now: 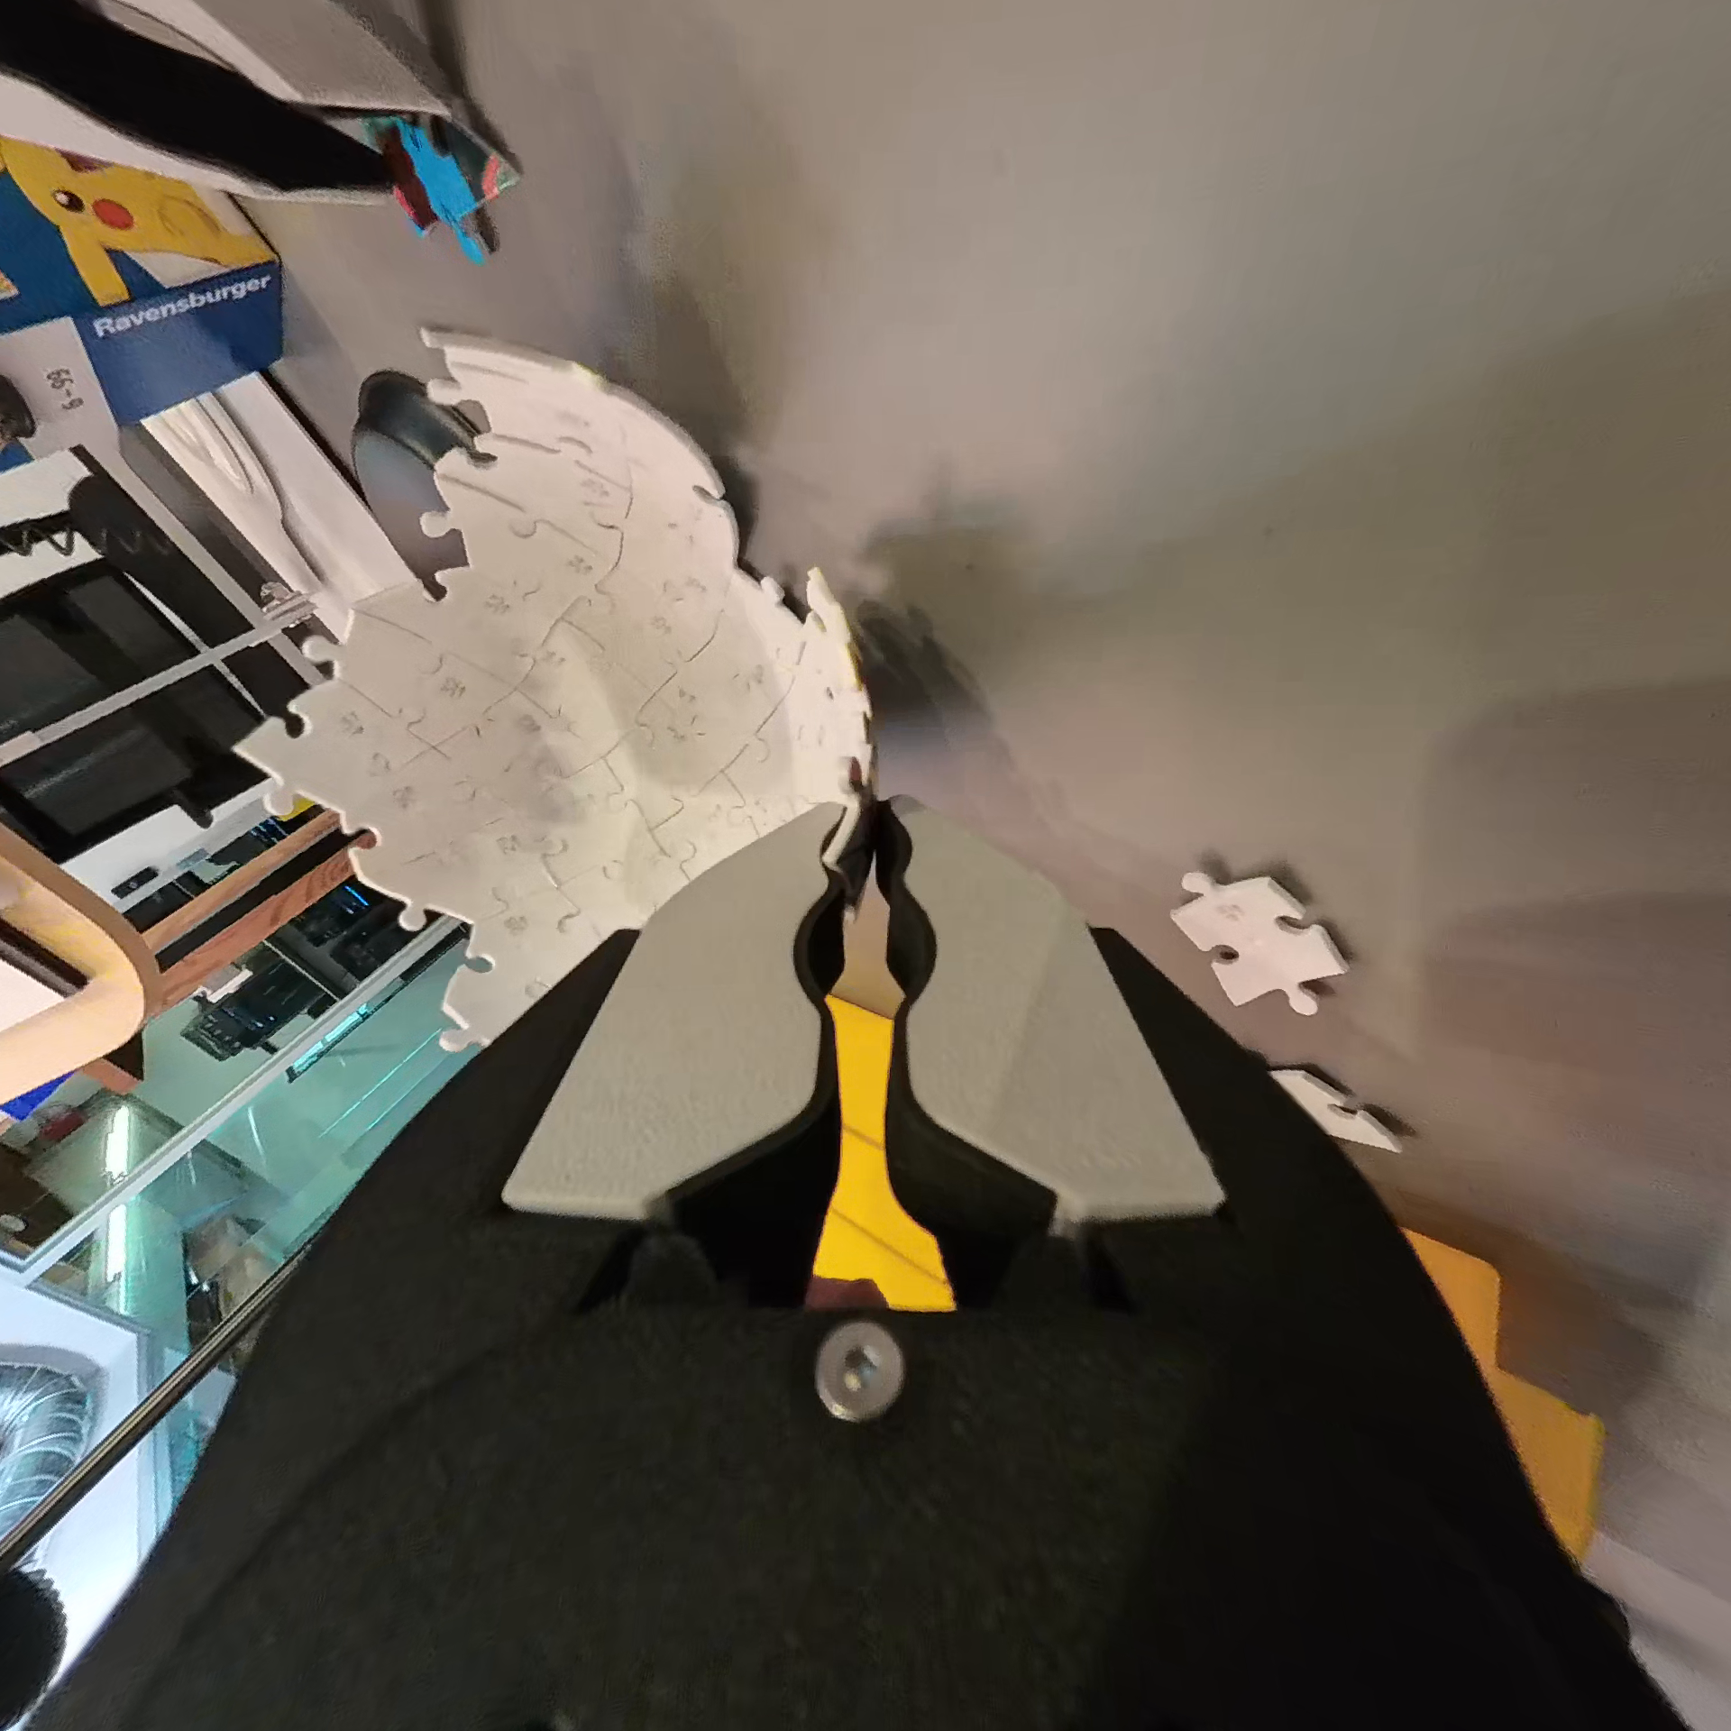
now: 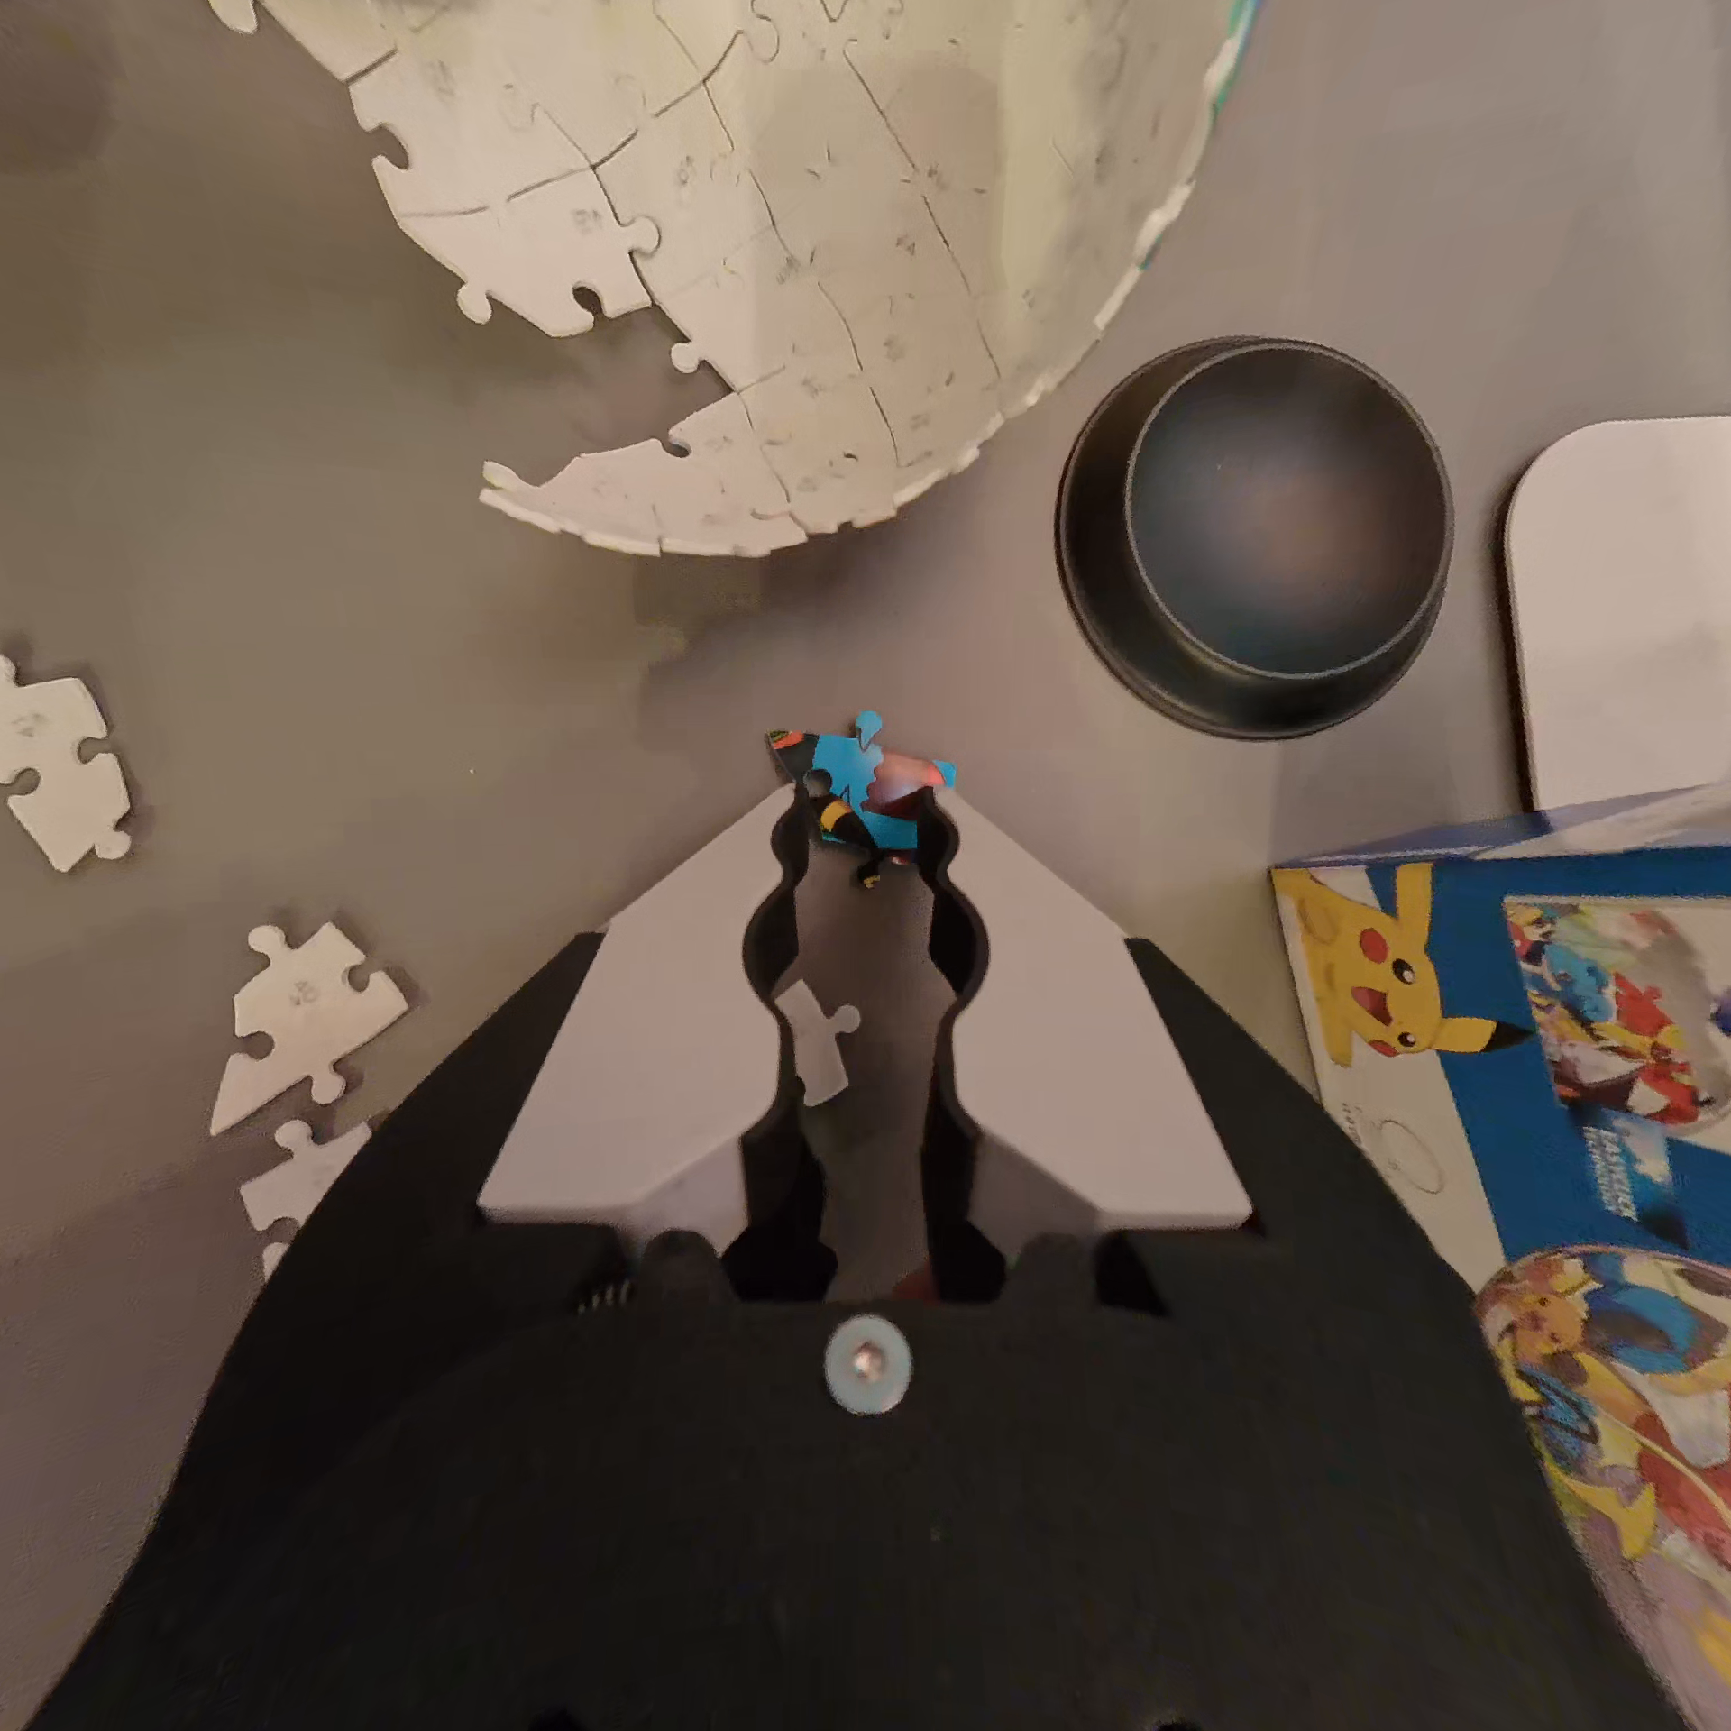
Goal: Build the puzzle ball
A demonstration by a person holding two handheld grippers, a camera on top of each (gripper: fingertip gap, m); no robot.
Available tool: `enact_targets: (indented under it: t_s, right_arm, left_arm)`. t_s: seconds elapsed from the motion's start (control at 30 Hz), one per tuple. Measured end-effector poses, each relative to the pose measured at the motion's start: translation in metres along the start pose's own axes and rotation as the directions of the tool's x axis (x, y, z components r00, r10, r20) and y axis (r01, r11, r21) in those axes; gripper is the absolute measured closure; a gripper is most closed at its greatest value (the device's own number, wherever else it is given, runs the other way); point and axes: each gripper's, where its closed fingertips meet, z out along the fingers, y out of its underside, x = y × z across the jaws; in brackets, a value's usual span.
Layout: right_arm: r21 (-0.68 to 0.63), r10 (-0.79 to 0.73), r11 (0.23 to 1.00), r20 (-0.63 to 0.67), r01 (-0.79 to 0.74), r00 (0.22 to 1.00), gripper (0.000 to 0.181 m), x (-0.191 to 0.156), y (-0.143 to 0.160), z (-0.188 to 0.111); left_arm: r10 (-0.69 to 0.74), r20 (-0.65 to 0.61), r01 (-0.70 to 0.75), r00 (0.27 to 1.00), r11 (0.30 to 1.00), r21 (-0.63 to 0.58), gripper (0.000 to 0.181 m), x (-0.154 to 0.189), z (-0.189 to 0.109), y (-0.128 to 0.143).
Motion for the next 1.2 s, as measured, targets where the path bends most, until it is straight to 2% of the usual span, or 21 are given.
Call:
enact_targets:
  t_s: [0.27, 0.33, 0.47, 0.67, 0.73, 0.9, 1.2]
  right_arm:
    - [0.023, 0.036, 0.999, 0.040, -0.037, 0.999, 0.162, -0.006, 0.001, -0.006]
    - [0.059, 0.077, 0.995, 0.079, -0.081, 0.994, 0.176, -0.010, -0.005, -0.016]
    - [0.017, 0.119, 0.992, 0.159, -0.123, 0.980, 0.179, -0.017, 0.000, -0.026]
    - [0.024, 0.305, 0.945, 0.299, -0.327, 0.904, 0.181, -0.021, -0.005, -0.035]
    - [-0.006, 0.378, 0.919, 0.305, -0.395, 0.874, 0.181, -0.016, 0.002, -0.031]
    - [-0.029, 0.435, 0.896, 0.263, -0.444, 0.861, 0.181, -0.008, 0.011, -0.025]
    - [-0.078, 0.370, 0.929, 0.245, -0.362, 0.896, 0.181, -0.023, 0.016, -0.021]
  left_arm:
    - [0.003, 0.008, -0.003, 1.000, 1.000, 0.011, 0.178, -0.002, -0.002, -0.001]
    - [0.006, 0.011, -0.006, 1.000, 1.000, 0.010, 0.178, -0.002, -0.002, -0.001]
    - [0.008, 0.017, -0.009, 1.000, 1.000, 0.007, 0.177, -0.003, -0.003, -0.001]
    - [0.014, 0.024, -0.014, 1.000, 1.000, 0.000, 0.177, -0.001, -0.004, -0.003]
    - [0.023, 0.028, -0.023, 0.999, 1.000, -0.005, 0.177, -0.001, -0.004, -0.004]
    - [0.026, 0.030, -0.026, 0.999, 1.000, -0.006, 0.178, -0.001, -0.003, -0.005]
    - [0.024, 0.040, -0.024, 0.999, 1.000, -0.009, 0.178, 0.000, -0.003, -0.007]
